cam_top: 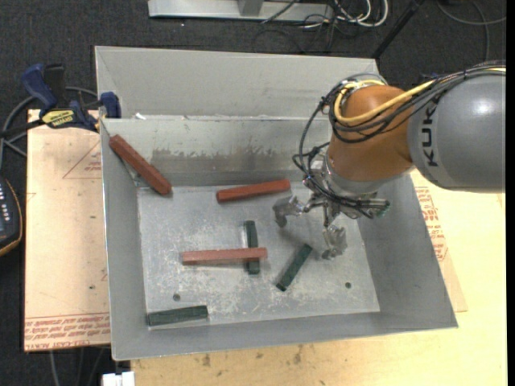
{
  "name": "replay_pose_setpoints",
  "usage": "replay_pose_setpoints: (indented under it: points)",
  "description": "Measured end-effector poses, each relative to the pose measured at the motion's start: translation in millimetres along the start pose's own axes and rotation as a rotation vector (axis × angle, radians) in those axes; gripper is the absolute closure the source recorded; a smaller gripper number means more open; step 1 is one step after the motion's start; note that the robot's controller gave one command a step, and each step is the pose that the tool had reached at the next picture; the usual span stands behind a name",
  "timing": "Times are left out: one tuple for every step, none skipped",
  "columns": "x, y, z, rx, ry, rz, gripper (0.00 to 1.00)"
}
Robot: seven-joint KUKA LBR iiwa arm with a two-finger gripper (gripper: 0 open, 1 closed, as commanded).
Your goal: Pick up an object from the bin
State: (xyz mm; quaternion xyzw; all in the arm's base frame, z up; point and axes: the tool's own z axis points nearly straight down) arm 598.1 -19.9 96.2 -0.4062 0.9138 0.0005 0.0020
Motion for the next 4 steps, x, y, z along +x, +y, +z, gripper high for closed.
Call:
replay_pose_setpoints:
  points:
    - [5.6, 84, 28, -0.010, 0.007, -0.051, 0.00]
    - [21.0, 26, 26, 0.004, 0.000, -0.095, 0.00]
    - [19.1, 29, 25, 0.001, 0.000, -0.099, 1.00]
    - [14.4, 35, -148, 0.008, -0.004, -0.208, 1.00]
